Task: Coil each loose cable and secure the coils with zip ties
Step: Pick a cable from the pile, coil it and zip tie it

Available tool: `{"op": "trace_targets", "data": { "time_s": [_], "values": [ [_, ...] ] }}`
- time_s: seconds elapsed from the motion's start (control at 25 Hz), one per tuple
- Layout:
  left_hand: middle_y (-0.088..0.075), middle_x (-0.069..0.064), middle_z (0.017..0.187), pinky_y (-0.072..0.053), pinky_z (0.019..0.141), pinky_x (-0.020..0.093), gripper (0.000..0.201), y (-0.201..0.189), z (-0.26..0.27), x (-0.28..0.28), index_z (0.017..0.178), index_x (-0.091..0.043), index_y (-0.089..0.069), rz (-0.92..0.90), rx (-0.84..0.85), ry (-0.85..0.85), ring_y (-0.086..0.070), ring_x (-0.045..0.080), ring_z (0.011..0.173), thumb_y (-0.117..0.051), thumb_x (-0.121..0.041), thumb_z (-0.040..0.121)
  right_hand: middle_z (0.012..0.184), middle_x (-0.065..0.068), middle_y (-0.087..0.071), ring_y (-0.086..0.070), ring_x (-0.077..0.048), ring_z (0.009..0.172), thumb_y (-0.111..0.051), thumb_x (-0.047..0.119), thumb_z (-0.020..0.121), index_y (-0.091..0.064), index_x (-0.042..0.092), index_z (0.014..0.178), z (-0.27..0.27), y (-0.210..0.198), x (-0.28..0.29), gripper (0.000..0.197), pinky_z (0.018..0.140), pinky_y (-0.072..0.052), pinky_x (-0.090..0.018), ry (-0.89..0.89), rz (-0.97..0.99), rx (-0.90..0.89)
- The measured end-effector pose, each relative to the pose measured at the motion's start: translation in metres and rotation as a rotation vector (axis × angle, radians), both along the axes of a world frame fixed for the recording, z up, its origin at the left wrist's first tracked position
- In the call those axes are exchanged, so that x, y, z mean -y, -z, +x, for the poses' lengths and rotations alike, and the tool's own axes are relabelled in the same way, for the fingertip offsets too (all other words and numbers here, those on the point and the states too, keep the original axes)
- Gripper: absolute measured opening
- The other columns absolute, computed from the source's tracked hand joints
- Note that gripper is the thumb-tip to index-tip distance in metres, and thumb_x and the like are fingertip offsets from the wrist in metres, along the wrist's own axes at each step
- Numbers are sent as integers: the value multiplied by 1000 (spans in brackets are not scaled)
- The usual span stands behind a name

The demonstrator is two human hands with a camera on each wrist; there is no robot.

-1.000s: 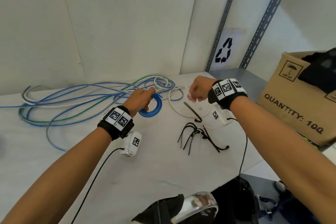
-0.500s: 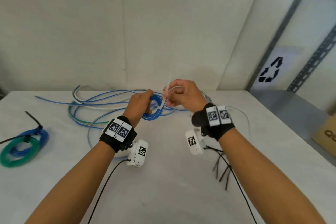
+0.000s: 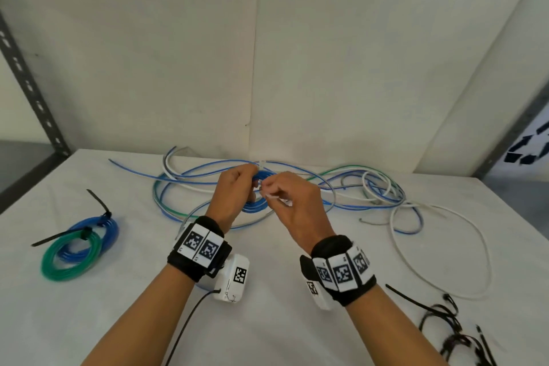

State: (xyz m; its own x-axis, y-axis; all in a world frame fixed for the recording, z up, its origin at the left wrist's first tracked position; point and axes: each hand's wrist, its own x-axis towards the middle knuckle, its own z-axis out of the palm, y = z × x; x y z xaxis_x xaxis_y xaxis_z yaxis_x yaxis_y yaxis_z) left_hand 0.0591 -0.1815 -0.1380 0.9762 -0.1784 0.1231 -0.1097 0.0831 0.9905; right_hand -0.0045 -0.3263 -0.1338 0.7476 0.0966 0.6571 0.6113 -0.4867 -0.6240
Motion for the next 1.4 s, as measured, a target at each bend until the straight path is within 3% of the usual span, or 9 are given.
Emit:
{"op": "trace_targets", "data": {
  "time_s": [0.12,0.28,0.4,0.56,0.68,0.8,0.88,1.04,1.4],
  "values": [
    [-54,-2,63,-42,68,39,37,-2,5,-1,82,5,-60,8,21,-45,-46,17,59,-50,-26,100,101,-14,-68,-68,-22,93,-66,-7,90,-69,-3,93,5,4,-5,6,82,-56,-34,70,-159,200],
    [-41,-7,57,-42,61,33,21,-11,-1,-4,83,-16,-59,-31,73,-65,-39,10,53,-53,-26,99,101,-13,-68,-68,-24,90,-65,-7,92,-69,-3,97,8,5,-8,8,79,-57,-38,99,-203,238],
    [-49,-14,54,-39,59,30,27,-17,-3,-5,98,3,-65,-19,119,-64,-41,8,50,-52,-20,101,104,-12,-69,-68,-21,93,-66,-7,91,-70,-3,98,7,4,-10,9,79,-57,-37,93,-220,224],
    [-63,3,70,-47,65,31,18,-26,-6,-9,89,5,-61,10,287,-84,-57,12,63,-56,-8,100,97,1,-71,-68,-14,83,-68,10,94,-74,6,95,-4,-17,-16,7,66,-57,-37,-15,129,-35],
    [-64,-3,70,-48,64,32,19,-35,-12,-12,82,-9,-60,74,422,-70,-58,12,64,-57,-9,101,68,10,-53,-47,-10,60,-55,19,103,-70,7,89,-11,-28,-18,25,53,-38,-21,-100,359,-270],
    [-66,11,74,-46,60,36,17,-43,-20,-11,85,-4,-60,131,527,-69,-58,24,63,-59,-11,100,66,-9,-20,-20,-17,57,-53,30,102,-68,10,81,-15,-37,-14,33,49,-19,-24,-218,582,-500],
    [-65,5,72,-46,59,35,17,-46,-24,-10,86,-4,-60,144,560,-54,-58,19,61,-58,-12,100,69,-13,-18,-20,-17,57,-56,34,97,-68,12,76,-17,-41,-11,33,50,-16,-26,-230,610,-528],
    [-64,17,72,-45,58,43,16,-48,-26,-10,88,-8,-60,164,601,-33,-58,40,66,-58,-15,102,64,-6,-26,-25,-13,55,-59,36,93,-69,14,73,-21,-48,-9,32,50,-17,-26,-240,628,-546],
    [-50,8,58,-31,51,19,17,-47,-32,-8,82,-10,-58,342,706,12,-38,12,52,-62,-12,99,56,4,-34,-27,-7,47,-49,21,102,-60,11,65,-20,-62,5,40,42,-16,-21,-290,901,-691]
  ]
}}
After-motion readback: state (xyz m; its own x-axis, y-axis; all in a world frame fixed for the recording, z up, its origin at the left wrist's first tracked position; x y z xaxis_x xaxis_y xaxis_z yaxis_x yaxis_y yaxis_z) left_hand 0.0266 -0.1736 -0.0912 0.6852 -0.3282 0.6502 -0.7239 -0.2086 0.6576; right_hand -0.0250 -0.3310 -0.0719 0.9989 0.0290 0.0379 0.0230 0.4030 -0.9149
